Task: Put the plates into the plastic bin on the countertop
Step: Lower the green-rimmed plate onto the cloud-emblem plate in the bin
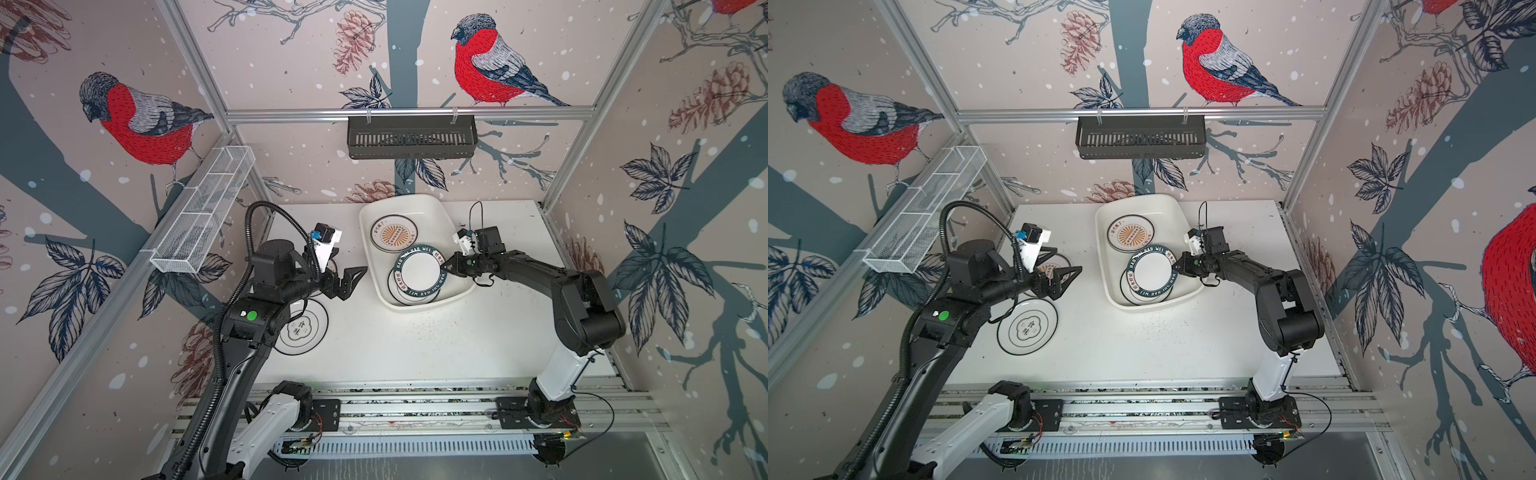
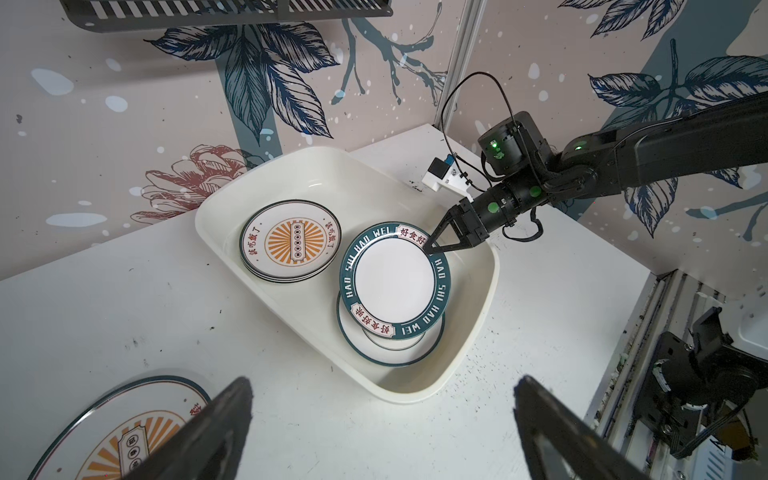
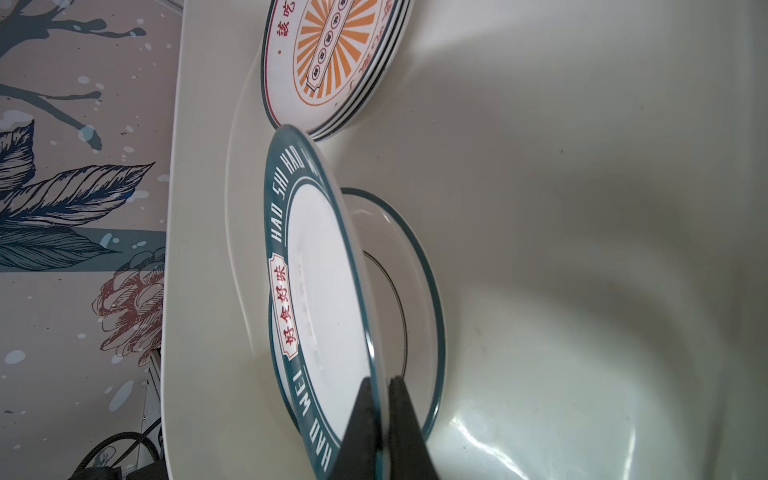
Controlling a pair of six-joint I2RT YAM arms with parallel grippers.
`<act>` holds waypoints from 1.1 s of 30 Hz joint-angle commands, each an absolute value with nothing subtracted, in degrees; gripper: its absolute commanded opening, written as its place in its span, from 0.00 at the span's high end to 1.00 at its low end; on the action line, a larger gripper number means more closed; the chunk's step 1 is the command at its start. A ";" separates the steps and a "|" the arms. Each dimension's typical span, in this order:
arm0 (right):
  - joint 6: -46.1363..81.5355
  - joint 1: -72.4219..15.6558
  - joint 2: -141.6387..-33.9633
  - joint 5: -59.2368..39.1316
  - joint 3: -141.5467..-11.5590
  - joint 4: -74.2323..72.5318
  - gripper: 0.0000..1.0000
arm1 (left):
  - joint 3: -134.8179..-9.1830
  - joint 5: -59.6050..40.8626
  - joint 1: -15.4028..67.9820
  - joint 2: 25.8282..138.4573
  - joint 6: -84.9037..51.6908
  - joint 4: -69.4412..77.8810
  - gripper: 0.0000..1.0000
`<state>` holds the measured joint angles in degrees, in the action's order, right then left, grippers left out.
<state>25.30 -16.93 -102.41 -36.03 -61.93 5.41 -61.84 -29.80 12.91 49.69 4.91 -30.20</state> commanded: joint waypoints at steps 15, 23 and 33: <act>23.50 -17.18 -103.80 -35.98 -64.50 6.78 0.95 | -63.13 -30.66 12.90 49.28 5.05 -29.44 0.03; 23.12 -17.42 -104.40 -34.24 -67.27 9.56 0.95 | -63.18 -30.55 12.90 48.96 5.19 -29.36 0.03; 23.55 -17.76 -106.41 -33.75 -68.01 9.97 0.94 | -62.91 -30.74 12.92 48.70 5.36 -29.09 0.03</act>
<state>23.83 -17.61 -106.13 -33.78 -67.40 10.61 -62.72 -29.82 12.91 48.90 4.75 -30.20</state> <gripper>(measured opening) 0.079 0.973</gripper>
